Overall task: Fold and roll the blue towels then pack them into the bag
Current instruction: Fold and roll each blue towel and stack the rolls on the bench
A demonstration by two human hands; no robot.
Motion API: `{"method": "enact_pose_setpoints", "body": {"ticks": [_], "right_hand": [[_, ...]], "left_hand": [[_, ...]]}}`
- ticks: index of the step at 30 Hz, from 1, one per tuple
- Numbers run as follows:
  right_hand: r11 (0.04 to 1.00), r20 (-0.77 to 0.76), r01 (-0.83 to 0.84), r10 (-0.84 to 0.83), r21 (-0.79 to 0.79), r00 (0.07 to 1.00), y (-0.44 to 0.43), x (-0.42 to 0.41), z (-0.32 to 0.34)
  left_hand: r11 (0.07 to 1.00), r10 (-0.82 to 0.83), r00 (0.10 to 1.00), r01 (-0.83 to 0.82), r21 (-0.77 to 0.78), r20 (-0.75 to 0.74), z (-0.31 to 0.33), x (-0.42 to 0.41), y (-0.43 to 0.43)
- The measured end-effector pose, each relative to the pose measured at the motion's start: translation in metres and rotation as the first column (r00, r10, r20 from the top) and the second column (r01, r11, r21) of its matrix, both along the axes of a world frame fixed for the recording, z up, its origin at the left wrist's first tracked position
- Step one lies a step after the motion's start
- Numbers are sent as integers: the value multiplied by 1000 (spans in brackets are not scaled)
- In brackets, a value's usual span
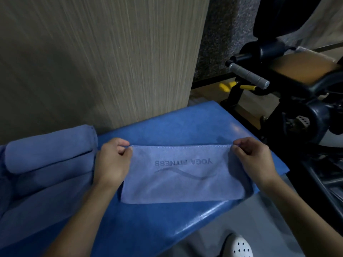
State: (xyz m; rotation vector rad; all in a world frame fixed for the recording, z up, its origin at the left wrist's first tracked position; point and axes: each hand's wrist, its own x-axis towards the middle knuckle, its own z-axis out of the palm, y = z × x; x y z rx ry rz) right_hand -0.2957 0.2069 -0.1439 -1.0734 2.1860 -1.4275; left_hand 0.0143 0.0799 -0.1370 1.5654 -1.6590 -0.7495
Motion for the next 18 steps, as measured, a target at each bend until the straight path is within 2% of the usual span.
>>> {"method": "enact_pose_setpoints", "body": {"ticks": [8,18], "right_hand": [[995,-153,63,-51,74,987,-5,-5,-1],[991,-191,61,-38,117,981,-3,3,8]], "left_hand": [[1000,28,998,-27,-11,62,-4,-6,-11],[999,23,993,-20,-28,119,-2,-10,-9]]}}
